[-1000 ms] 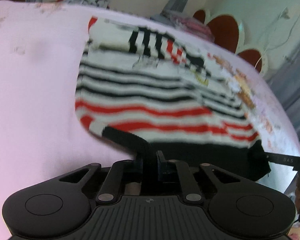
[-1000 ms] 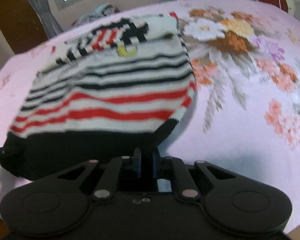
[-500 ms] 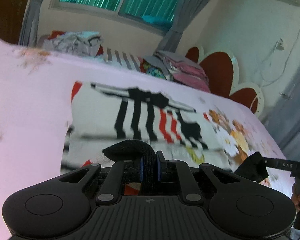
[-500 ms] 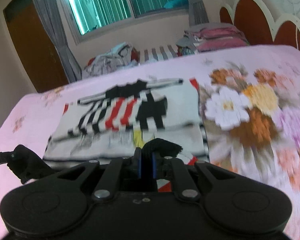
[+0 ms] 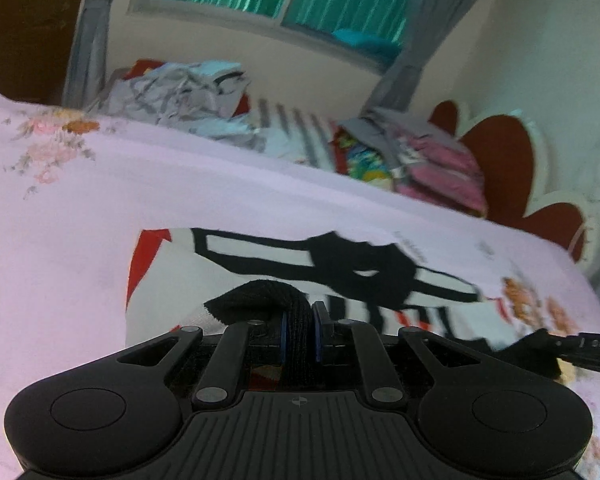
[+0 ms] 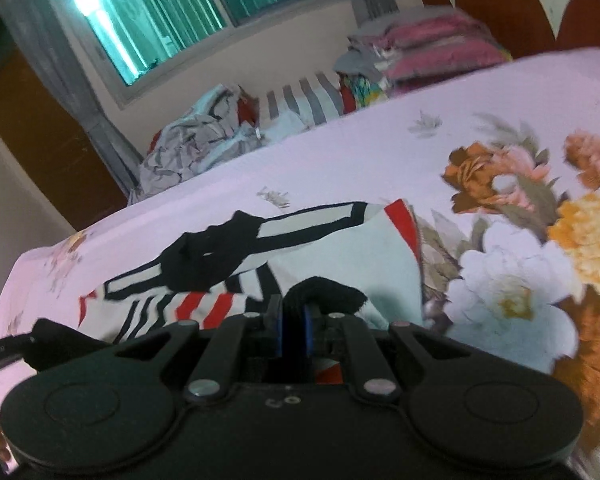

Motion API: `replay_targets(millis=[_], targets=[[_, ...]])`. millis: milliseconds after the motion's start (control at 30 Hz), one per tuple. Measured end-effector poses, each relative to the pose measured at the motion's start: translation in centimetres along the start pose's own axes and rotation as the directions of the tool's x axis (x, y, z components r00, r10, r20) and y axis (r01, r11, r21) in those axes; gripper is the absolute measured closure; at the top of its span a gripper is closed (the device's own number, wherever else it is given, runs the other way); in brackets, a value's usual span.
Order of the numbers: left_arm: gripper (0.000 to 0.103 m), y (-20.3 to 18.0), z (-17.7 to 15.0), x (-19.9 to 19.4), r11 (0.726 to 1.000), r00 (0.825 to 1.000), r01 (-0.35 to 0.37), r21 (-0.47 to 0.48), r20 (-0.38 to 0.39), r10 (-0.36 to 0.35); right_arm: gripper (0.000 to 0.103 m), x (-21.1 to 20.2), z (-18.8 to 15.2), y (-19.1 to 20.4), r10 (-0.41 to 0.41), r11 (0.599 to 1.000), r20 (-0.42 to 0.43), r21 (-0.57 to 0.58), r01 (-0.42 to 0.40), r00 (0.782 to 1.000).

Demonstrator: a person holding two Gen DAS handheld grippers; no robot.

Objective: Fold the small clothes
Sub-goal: 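Lift the black hem with both tools and fold it over toward the collar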

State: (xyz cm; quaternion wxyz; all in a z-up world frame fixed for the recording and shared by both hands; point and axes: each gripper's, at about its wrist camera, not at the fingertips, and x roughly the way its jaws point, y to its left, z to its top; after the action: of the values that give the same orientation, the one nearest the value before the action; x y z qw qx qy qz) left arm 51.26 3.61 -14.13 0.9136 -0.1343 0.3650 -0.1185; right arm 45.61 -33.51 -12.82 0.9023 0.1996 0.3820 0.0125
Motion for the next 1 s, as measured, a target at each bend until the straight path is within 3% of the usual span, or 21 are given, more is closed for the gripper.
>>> replay_targets(millis=[267,367,400,433,467,500,533,600,767,867,900,1000], targets=[[0.09,0.8,0.6,4.8,0.997,0.996,-0.072,0.001,-0.046,0.071,0.091,5.0,1.4,-2.2,-0.02,0.996,-0.055,0.09,0.025,0.998],[0.08,1.1,0.8,4.9,0.999,0.997,-0.035,0.011,-0.069,0.036,0.086,5.3,1.7,-2.3,0.001,0.996,-0.056,0.087,0.004,0.998],[0.061,1.3,0.9,4.5,1.0,0.998,-0.012,0.001,-0.067,0.012,0.082,5.2,1.8,-2.4,0.008,0.997,-0.045,0.083,-0.004,0.999],[0.043,1.5,1.1,4.1,1.0,0.998,0.003,0.0,-0.058,-0.003,0.069,5.0,2.0,-2.3,-0.002,0.997,-0.026,0.073,0.003,1.0],[0.031,1.4,1.2,3.4,1.0,1.0,-0.01,0.012,-0.028,0.011,0.056,4.7,2.2,-2.3,-0.015,0.998,0.002,0.059,0.015,1.0],[0.017,1.4,1.4,2.9,0.999,1.0,-0.029,0.026,0.003,0.029,0.031,4.4,2.3,-2.3,-0.028,0.999,0.033,0.044,0.026,0.999],[0.016,1.5,1.5,2.3,0.998,0.999,-0.036,0.046,0.033,0.035,0.028,4.2,2.5,-2.3,-0.033,0.999,0.05,0.024,0.032,0.998],[0.016,1.9,1.9,2.0,0.997,0.999,-0.027,0.075,0.032,0.024,0.037,4.2,2.7,-2.2,-0.026,0.999,0.045,-0.017,0.027,0.999],[0.016,2.6,2.2,3.8,0.993,0.999,0.001,0.118,-0.04,0.004,0.035,4.3,2.9,-2.6,0.047,0.998,0.075,-0.037,-0.044,0.996],[0.016,2.0,2.0,5.8,0.989,0.997,0.014,0.147,-0.075,-0.003,0.033,5.6,2.8,-2.0,0.034,0.995,0.037,-0.093,-0.031,0.999],[0.019,1.8,2.0,6.4,0.989,0.997,0.017,0.146,-0.078,-0.005,0.033,6.0,2.7,-1.8,0.026,0.994,0.027,-0.11,-0.023,0.999],[0.047,1.3,1.6,7.7,0.988,0.994,0.033,0.148,-0.109,-0.017,0.038,6.9,2.5,-1.5,0.022,0.989,0.007,-0.145,-0.021,1.0]])
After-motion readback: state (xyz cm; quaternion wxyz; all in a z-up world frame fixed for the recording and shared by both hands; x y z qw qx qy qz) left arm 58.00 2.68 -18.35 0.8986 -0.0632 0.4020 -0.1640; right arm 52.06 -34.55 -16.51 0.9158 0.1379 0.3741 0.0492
